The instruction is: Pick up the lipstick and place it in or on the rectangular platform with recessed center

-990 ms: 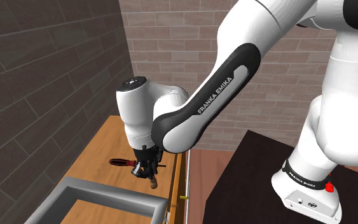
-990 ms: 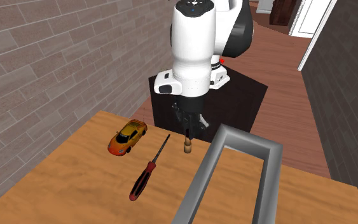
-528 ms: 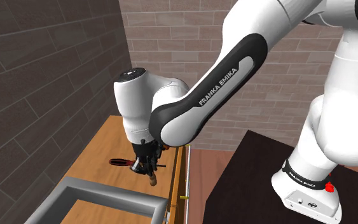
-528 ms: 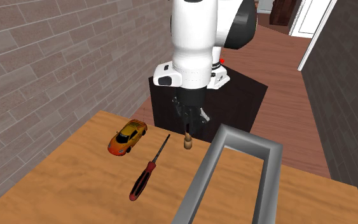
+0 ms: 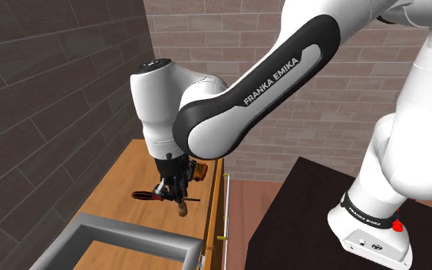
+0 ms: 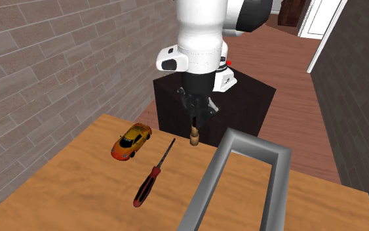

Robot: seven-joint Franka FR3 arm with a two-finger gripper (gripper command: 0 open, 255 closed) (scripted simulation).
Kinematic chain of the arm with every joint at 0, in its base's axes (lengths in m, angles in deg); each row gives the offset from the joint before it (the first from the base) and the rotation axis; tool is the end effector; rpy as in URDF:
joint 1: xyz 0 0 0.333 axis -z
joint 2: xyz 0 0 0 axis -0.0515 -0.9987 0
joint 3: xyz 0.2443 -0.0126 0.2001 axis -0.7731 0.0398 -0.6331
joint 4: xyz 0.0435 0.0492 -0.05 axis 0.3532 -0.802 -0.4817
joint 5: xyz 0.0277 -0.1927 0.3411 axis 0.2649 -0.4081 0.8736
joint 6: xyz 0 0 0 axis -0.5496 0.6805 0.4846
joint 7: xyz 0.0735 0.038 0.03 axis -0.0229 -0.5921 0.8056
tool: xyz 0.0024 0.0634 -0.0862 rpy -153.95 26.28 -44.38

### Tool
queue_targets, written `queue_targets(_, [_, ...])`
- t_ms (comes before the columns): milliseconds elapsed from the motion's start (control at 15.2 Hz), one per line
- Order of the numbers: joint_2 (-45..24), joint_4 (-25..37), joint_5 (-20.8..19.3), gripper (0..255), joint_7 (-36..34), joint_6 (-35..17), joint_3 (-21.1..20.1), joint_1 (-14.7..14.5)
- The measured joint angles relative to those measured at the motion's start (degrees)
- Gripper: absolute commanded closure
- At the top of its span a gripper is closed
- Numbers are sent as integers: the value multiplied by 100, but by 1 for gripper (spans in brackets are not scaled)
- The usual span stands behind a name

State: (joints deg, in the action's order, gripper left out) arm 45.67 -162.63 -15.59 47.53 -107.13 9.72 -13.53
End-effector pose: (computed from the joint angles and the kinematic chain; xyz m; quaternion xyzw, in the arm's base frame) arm 0.4257 0.3444 0.3636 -0.9991 -0.0412 0.0070 0.0009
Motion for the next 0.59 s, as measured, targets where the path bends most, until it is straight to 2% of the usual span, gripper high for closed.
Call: queue_targets(594, [370,324,224,255,161,647,-5,36])
